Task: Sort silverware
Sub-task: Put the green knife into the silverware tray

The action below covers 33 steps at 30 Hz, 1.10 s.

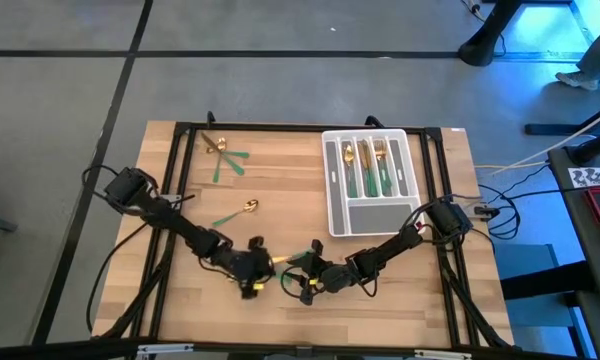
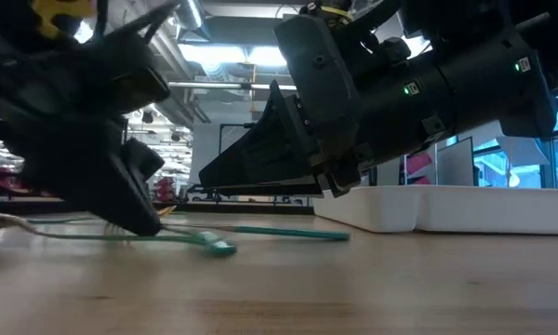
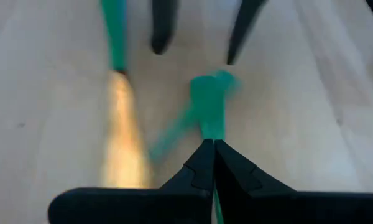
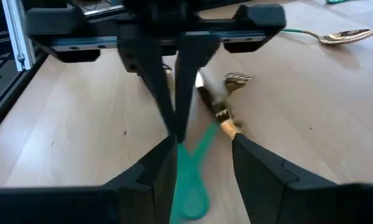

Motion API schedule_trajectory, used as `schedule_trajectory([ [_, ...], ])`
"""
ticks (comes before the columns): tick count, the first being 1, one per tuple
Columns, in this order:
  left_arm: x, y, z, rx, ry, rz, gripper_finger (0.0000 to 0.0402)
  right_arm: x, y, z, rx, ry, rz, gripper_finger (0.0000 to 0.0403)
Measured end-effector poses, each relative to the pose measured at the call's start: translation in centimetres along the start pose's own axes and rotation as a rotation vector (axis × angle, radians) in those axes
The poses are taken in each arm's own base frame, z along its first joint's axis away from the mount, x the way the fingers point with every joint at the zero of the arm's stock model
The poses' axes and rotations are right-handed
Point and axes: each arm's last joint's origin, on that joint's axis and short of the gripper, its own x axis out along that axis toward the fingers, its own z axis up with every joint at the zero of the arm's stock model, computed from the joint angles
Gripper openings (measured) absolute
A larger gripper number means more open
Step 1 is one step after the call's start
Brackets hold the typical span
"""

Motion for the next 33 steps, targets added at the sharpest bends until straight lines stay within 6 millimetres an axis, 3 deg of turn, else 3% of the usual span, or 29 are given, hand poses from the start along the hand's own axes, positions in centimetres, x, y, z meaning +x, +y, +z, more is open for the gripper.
schedule_trajectory([
  [4,-0.1,-0.8,-0.2,0.033,0.036,-0.129,0.0002,0.0,0.0,-0.1,-0.005,0.007,-0.003,0.0152],
  [10,0.0,-0.1,0.0,0.002,0.002,-0.002,0.0001,0.0,-0.1,-0.1,0.008,0.009,-0.015,0.0152],
  [16,-0.2,-1.0,-0.3,0.086,0.060,-0.171,0.0001,0.0,-0.3,-0.4,-0.005,0.035,-0.039,0.0152],
  [20,-0.6,-1.6,0.0,0.143,0.001,-0.178,0.0003,0.6,-1.3,-0.2,-0.093,0.055,-0.050,0.0152],
  [25,-2.2,-2.0,1.8,0.169,-0.116,-0.154,0.0002,1.2,-3.0,1.9,-0.166,0.086,-0.023,0.0152],
  [28,-4.0,-2.5,3.0,0.170,-0.194,-0.131,0.0002,1.9,-4.2,2.2,-0.187,0.185,-0.004,0.0152],
  [33,-5.9,-2.7,2.8,0.181,-0.176,-0.058,0.0004,2.7,-5.6,2.0,-0.156,0.342,0.061,0.0145],
])
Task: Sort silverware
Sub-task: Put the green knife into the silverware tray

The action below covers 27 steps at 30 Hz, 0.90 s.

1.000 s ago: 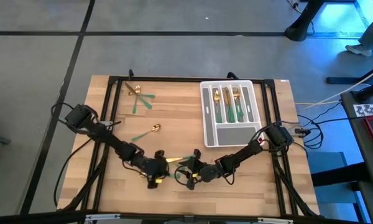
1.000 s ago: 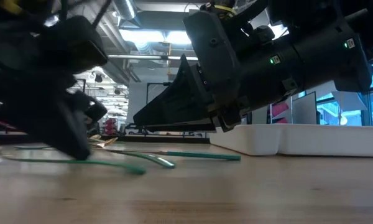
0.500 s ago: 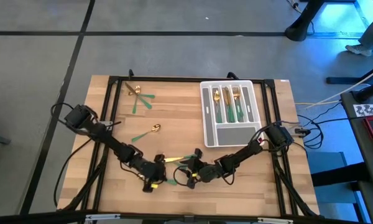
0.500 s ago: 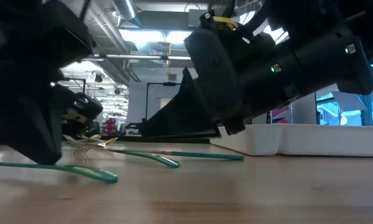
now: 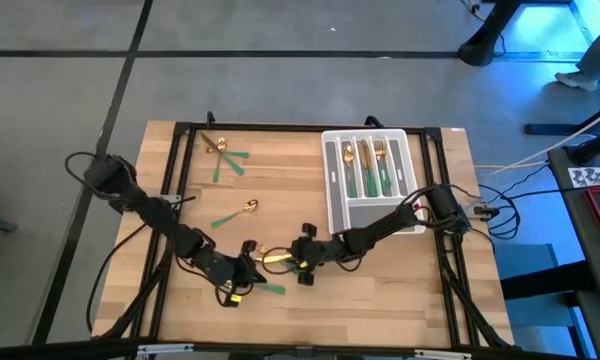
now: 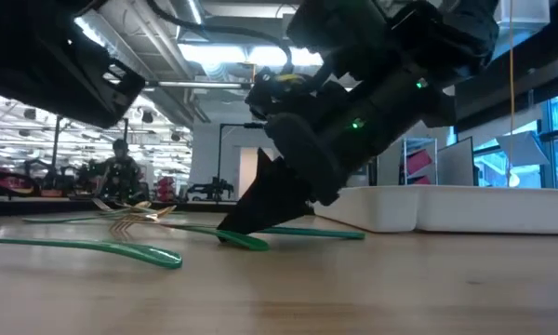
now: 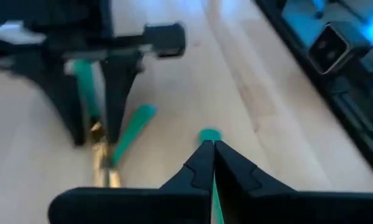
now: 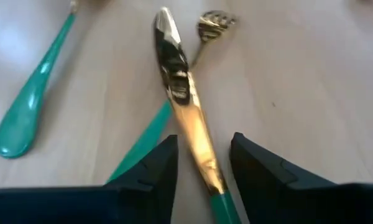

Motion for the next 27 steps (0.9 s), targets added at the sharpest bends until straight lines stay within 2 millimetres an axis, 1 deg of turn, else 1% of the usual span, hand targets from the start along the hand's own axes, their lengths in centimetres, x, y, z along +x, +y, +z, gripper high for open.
schedule_trajectory([
  [3,-0.3,-0.1,-0.8,-0.007,0.041,0.059,0.0002,0.0,-0.1,-0.1,0.017,0.010,-0.036,0.0111],
  [7,-0.5,0.2,-1.9,-0.076,0.095,0.147,0.0004,-0.4,0.4,-0.1,0.065,0.006,-0.054,0.0030],
  [8,-0.5,0.4,-2.3,-0.102,0.109,0.173,0.0004,-0.6,0.4,0.0,0.097,0.003,-0.067,0.0026],
  [10,-0.6,0.8,-3.1,-0.141,0.141,0.213,0.0002,-0.9,0.6,-0.1,0.185,0.003,-0.098,0.0027],
  [12,-0.7,1.1,-3.6,-0.166,0.148,0.246,0.0002,-1.2,0.6,-0.1,0.304,-0.004,-0.144,0.0042],
  [14,-0.8,1.5,-4.4,-0.176,0.150,0.280,0.0003,-1.4,1.0,-0.3,0.398,-0.012,-0.162,0.0058],
  [17,-1.0,2.0,-5.6,-0.203,0.151,0.330,0.0007,-1.6,1.7,-0.5,0.430,-0.030,-0.185,0.0062],
  [20,-1.2,2.5,-6.7,-0.245,0.159,0.354,0.0005,-2.1,2.8,-0.6,0.381,-0.060,-0.214,0.0047],
  [23,-1.4,2.8,-7.4,-0.279,0.155,0.361,0.0002,-2.5,3.9,-0.2,0.351,-0.126,-0.271,0.0034],
  [25,-1.4,2.9,-7.4,-0.282,0.152,0.365,0.0002,-2.6,4.1,0.0,0.398,-0.148,-0.298,0.0032],
  [27,-1.4,2.9,-7.4,-0.256,0.147,0.373,0.0004,-2.5,3.5,0.0,0.454,-0.140,-0.324,0.0036],
])
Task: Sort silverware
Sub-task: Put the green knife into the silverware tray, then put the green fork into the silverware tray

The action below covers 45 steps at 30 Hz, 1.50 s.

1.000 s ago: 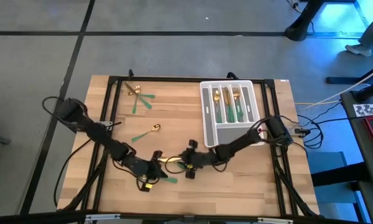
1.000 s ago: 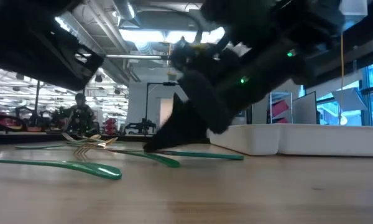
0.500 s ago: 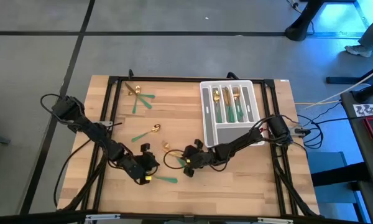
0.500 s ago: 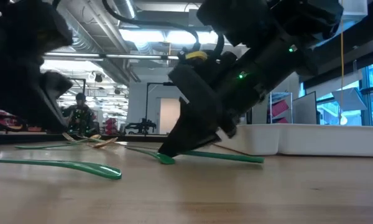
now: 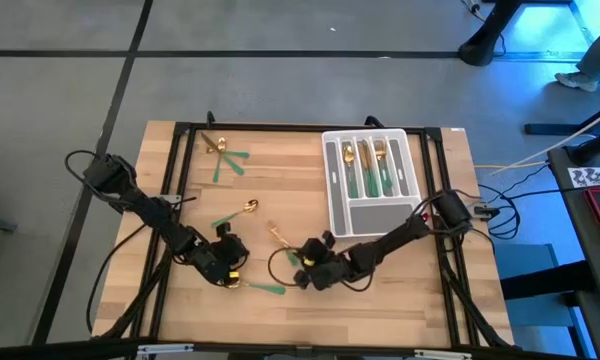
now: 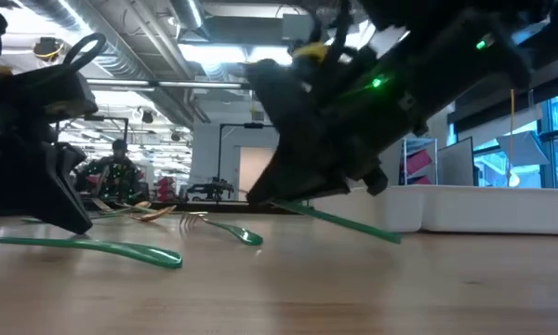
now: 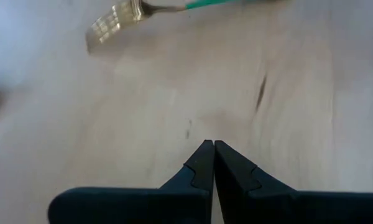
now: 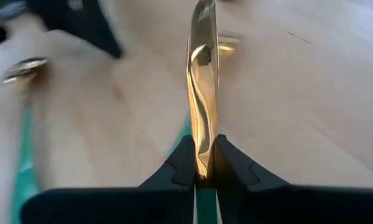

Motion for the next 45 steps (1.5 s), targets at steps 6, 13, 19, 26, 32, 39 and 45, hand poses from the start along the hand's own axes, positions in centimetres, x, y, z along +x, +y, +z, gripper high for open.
schedule_trajectory([
  [6,0.0,-0.5,0.9,0.094,-0.096,-0.021,0.0001,1.0,-1.4,0.2,0.088,0.059,-0.064,0.0052],
  [13,-0.5,-1.8,2.2,0.200,-0.157,-0.066,0.0002,1.3,-1.7,0.2,0.044,0.109,-0.042,0.0060],
  [19,-2.5,-3.4,4.1,0.265,-0.171,-0.104,0.0004,0.5,-1.7,2.3,-0.058,0.072,-0.023,0.0111],
  [26,-4.8,-3.4,4.1,0.363,-0.148,-0.064,0.0005,-1.8,-0.8,6.7,-0.120,-0.134,0.024,0.0149],
  [32,-4.7,-2.6,3.1,0.287,-0.145,0.073,0.0005,-1.7,0.9,7.7,-0.323,-0.253,0.225,0.0169],
  [39,-2.6,-2.3,2.7,0.307,-0.108,0.151,0.0006,0.1,0.5,4.9,-0.337,-0.087,0.259,0.0207],
  [45,-0.1,-1.8,2.9,0.302,-0.092,0.210,0.0006,1.3,1.4,4.0,-0.262,0.025,0.199,0.0208],
])
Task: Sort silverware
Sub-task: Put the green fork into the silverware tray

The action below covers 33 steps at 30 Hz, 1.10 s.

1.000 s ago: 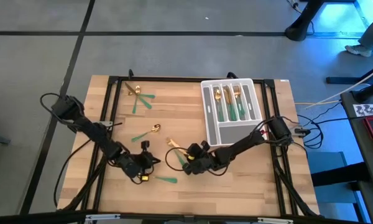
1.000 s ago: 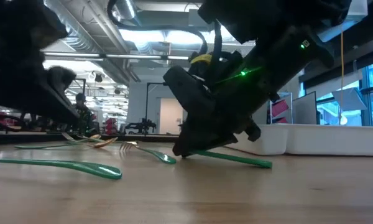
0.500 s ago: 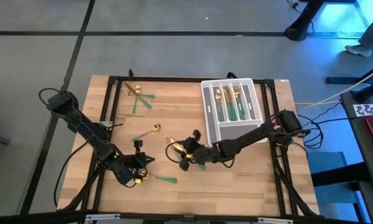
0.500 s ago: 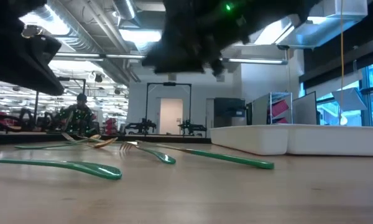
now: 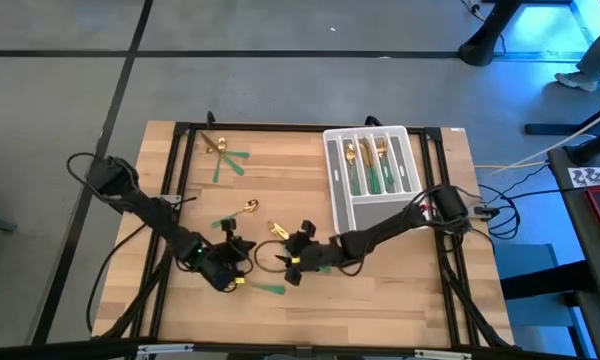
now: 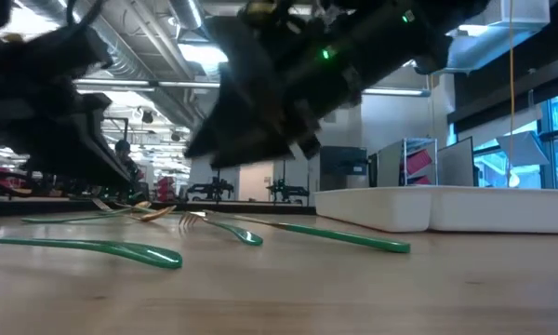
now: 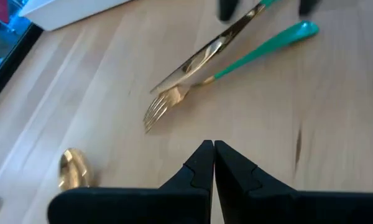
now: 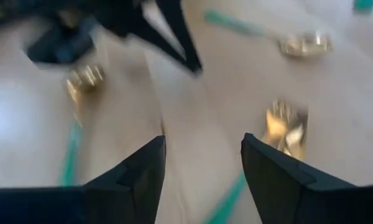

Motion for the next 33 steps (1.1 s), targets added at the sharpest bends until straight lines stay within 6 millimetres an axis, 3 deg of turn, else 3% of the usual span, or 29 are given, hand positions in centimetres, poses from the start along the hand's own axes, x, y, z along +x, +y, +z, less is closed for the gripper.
schedule_trajectory([
  [8,1.7,-0.9,-0.1,0.044,-0.014,-0.018,0.0016,2.0,0.0,-1.9,0.050,0.188,-0.146,0.0160],
  [18,1.5,-1.9,-0.1,0.391,-0.055,-0.086,0.0155,2.3,0.1,-2.9,0.059,0.248,-0.117,0.0012],
  [25,2.3,-1.4,0.3,0.346,-0.051,-0.057,0.0215,1.5,1.5,-3.8,-0.098,0.192,-0.166,0.0006],
  [33,3.5,-0.4,0.2,0.300,0.023,-0.086,0.0193,0.7,3.1,-4.1,-0.254,0.163,-0.189,0.0005],
])
